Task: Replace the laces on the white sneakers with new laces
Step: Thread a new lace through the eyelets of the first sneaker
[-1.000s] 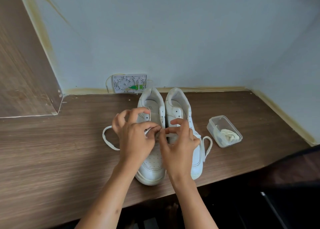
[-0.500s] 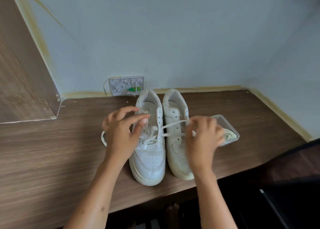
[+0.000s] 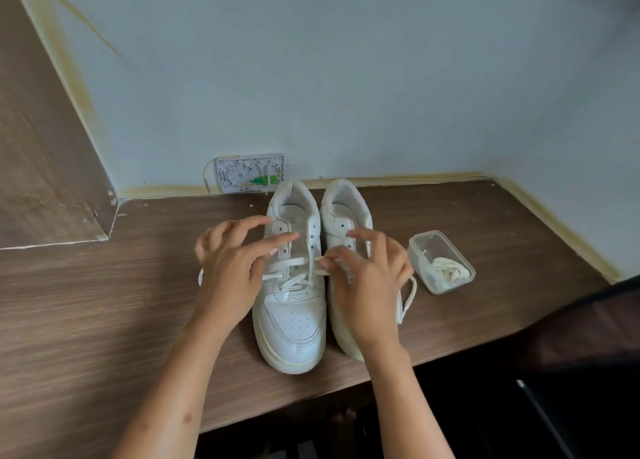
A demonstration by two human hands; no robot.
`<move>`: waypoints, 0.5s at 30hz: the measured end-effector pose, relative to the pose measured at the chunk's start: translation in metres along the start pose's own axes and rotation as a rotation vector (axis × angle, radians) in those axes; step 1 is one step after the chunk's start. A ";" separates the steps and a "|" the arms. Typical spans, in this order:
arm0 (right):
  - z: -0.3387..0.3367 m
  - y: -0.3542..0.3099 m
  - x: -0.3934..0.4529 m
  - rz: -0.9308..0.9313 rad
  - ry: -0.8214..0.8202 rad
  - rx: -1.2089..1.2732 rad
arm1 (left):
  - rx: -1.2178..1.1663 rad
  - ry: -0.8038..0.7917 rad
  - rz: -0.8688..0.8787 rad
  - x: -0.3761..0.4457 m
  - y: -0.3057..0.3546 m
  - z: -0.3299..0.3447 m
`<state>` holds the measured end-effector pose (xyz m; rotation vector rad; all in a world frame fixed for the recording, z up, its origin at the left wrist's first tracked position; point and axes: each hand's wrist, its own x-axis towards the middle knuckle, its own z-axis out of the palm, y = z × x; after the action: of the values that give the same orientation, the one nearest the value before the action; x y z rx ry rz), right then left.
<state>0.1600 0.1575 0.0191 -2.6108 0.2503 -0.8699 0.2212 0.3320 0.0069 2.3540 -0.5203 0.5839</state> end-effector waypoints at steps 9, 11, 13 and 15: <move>-0.038 0.061 0.011 0.528 0.319 -0.165 | -0.044 0.006 -0.009 0.000 0.000 0.001; -0.033 0.046 0.011 0.351 0.218 -0.058 | -0.051 -0.005 -0.013 0.000 0.000 0.001; -0.023 0.024 0.009 0.126 0.076 0.011 | -0.050 -0.013 -0.015 0.000 -0.001 0.002; -0.009 0.006 0.002 -0.047 -0.013 -0.003 | -0.049 -0.016 -0.015 -0.001 -0.001 0.002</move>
<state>0.1562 0.1488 0.0243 -2.6344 0.1877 -0.8686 0.2217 0.3317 0.0048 2.3157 -0.5184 0.5404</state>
